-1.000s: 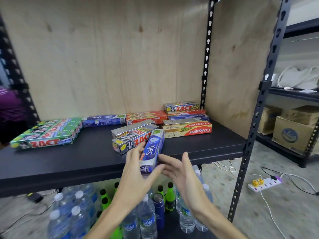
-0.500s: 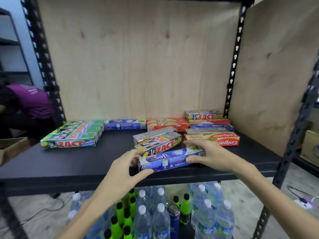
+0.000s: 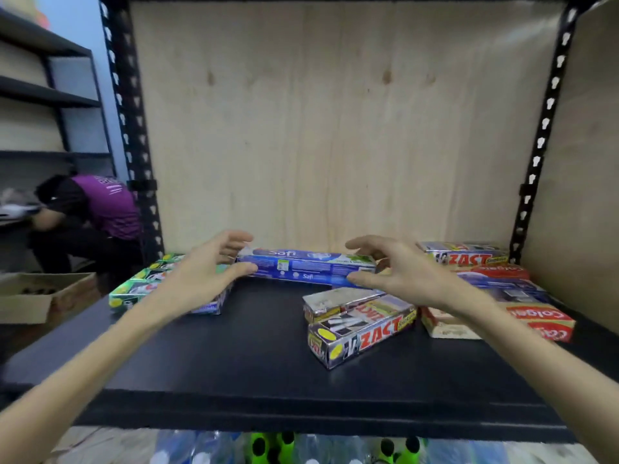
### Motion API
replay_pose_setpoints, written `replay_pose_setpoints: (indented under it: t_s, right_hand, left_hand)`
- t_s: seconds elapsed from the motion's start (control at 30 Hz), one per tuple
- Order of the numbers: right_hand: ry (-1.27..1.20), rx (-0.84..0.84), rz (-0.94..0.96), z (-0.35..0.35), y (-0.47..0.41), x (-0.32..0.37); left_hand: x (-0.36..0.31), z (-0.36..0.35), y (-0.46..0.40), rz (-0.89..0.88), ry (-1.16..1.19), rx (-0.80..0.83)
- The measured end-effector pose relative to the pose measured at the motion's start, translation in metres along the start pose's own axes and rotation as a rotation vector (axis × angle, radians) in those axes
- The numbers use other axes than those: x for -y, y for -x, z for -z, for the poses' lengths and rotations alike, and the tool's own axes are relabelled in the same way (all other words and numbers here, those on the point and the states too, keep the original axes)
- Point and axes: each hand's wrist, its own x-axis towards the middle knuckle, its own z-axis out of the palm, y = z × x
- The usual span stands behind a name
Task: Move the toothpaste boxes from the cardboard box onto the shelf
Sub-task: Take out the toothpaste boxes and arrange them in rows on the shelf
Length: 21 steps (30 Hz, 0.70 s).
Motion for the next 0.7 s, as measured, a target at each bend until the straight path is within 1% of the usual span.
replay_pose_setpoints:
  t_s: [0.17,0.33,0.43,0.53,0.6,0.7]
  right_hand:
    - [-0.059,0.035,-0.011,-0.049,-0.091,-0.021]
    - [-0.156,0.053,-0.047,-0.098,-0.121,-0.055]
    - [-0.179,0.074,-0.054,-0.105,-0.122,-0.067]
    - [-0.1,0.12,-0.046,-0.096,-0.124,-0.074]
    - [-0.071,0.15,-0.058,-0.092,-0.122,-0.074]
    - [-0.034,0.134,-0.039,-0.095,-0.12,-0.074]
  left_hand:
    - [0.07,0.009,-0.061,0.131,-0.018,0.106]
    - [0.111,0.004,-0.081,0.16,-0.04,0.09]
    - [0.116,-0.001,-0.078,0.19,-0.052,0.107]
    - [0.107,-0.006,-0.08,0.173,-0.059,0.134]
    - [0.103,-0.009,-0.083,0.156,-0.13,0.159]
    - [0.102,-0.01,-0.083,0.149,-0.155,0.186]
